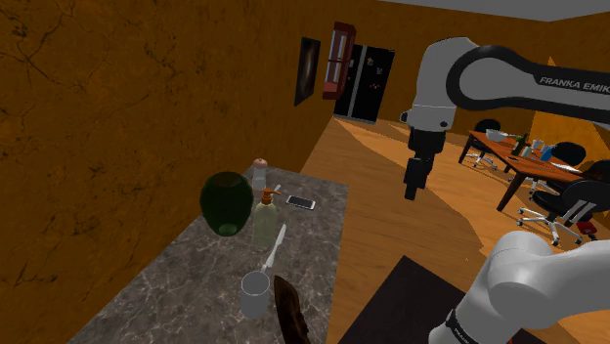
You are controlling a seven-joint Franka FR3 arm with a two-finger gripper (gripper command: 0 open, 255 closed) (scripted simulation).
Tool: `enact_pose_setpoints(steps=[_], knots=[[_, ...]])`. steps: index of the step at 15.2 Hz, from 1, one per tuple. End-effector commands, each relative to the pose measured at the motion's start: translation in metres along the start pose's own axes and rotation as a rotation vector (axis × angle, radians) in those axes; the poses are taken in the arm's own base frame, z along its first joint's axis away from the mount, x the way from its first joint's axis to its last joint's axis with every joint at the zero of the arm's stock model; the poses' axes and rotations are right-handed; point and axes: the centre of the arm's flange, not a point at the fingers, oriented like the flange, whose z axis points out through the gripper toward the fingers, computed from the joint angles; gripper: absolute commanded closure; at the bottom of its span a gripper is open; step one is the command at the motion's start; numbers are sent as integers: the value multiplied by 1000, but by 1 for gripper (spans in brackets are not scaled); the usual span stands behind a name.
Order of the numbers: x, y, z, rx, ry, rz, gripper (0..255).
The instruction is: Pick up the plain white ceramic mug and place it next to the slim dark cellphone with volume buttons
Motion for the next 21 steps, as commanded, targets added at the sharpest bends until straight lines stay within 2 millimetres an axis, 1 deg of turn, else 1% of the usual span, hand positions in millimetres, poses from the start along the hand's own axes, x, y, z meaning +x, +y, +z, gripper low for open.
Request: enact_pose_setpoints(steps=[1,11,21], knots=[[0,0,0,0,0,0,0],[56,-91,75,-18,62,52,0],[120,-177,147,-37,123,105,0]])
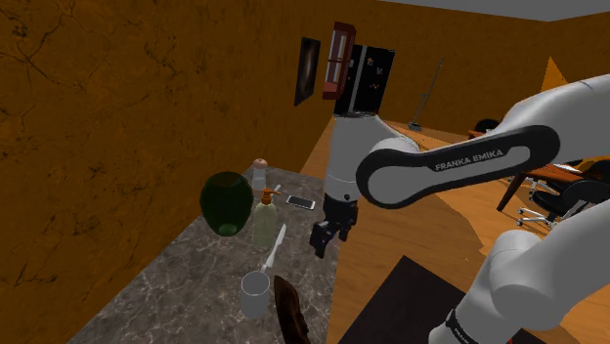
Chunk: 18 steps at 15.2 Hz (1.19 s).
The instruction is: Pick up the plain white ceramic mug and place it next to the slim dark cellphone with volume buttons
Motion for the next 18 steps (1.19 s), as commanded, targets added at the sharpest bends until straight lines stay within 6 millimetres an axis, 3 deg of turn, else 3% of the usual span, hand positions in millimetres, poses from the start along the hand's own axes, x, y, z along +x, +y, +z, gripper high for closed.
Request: enact_pose_setpoints(steps=[1,18], knots=[[9,-18,12,-2,15,12,0],[112,-168,136,-33,120,101,0]])
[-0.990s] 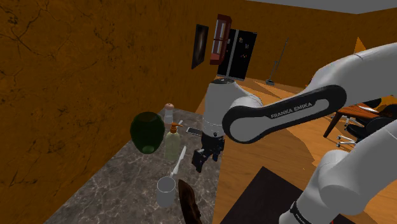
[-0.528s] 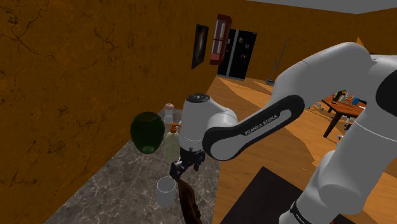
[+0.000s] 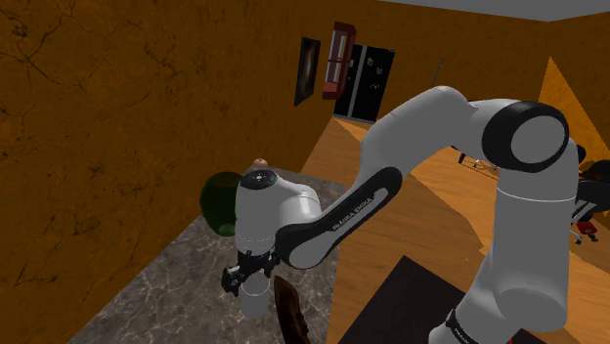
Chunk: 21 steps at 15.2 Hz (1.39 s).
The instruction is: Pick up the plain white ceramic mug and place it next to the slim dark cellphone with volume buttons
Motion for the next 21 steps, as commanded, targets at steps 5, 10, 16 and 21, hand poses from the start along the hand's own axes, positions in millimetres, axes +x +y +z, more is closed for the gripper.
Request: enact_pose_setpoints(steps=[5,10,16,21], knots=[[10,-19,32,-5,14,12,0],[11,-18,56,-5,14,12,0],[11,-18,56,-5,14,12,0],[11,-18,56,-5,14,12,255]])
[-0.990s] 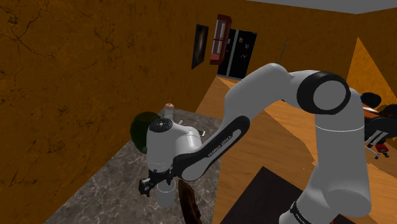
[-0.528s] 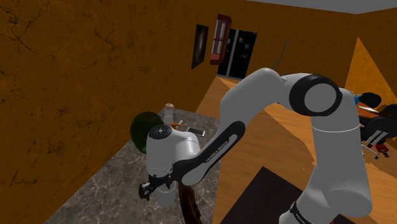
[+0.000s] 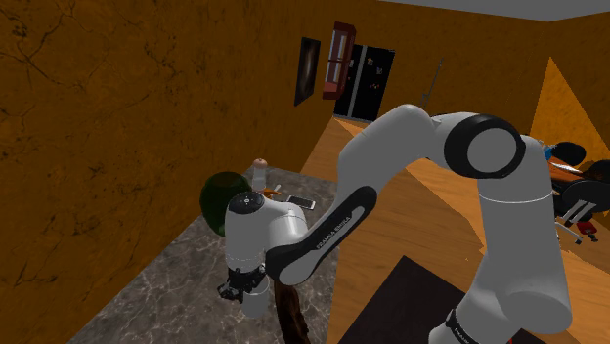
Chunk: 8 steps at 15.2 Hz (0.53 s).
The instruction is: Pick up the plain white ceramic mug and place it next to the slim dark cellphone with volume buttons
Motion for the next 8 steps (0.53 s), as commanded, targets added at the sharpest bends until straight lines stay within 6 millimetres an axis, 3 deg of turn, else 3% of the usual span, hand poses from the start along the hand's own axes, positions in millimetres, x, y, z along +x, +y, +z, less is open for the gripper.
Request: enact_pose_setpoints(steps=[1,6,8], knots=[[0,0,0,0,0,0,255],[0,0,0,0,0,0,255],[1,0,-10,0,0,0,255]])
